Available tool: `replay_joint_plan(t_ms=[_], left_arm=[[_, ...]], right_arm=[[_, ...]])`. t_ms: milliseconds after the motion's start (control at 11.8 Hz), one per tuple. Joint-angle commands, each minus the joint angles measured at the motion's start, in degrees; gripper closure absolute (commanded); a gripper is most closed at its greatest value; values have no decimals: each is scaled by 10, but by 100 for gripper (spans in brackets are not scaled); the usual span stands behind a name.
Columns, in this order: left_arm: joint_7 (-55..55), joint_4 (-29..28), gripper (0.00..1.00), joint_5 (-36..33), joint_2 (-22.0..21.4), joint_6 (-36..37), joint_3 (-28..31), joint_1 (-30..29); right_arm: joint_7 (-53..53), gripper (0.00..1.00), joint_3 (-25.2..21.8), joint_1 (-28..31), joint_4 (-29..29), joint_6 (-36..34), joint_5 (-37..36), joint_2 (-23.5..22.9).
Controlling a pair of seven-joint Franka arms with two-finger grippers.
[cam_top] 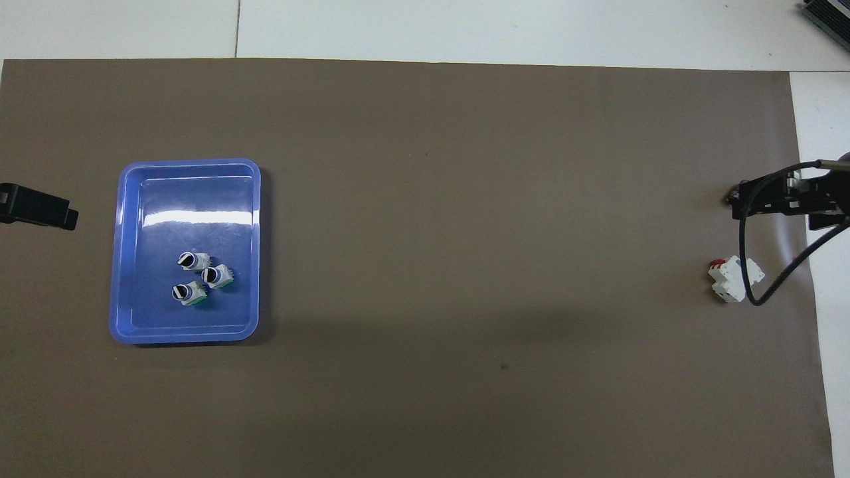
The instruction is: Turn and place switch with both arms
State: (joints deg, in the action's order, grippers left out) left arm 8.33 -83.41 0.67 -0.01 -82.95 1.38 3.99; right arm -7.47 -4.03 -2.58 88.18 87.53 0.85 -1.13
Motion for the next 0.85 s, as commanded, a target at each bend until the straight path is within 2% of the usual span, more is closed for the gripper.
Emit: replay_joint_plan(t_ms=[0, 340, 766], left_arm=[[-6, 10, 0, 6, 4, 31, -8, -11], [-9, 11, 0, 8, 0, 53, -8, -10], [-46, 10, 0, 7, -3, 44, -8, -10]], right_arm=[[2, 0, 3, 5, 19, 7, 9, 17], [2, 0, 3, 5, 19, 7, 9, 17], [2, 0, 3, 5, 19, 7, 9, 17]])
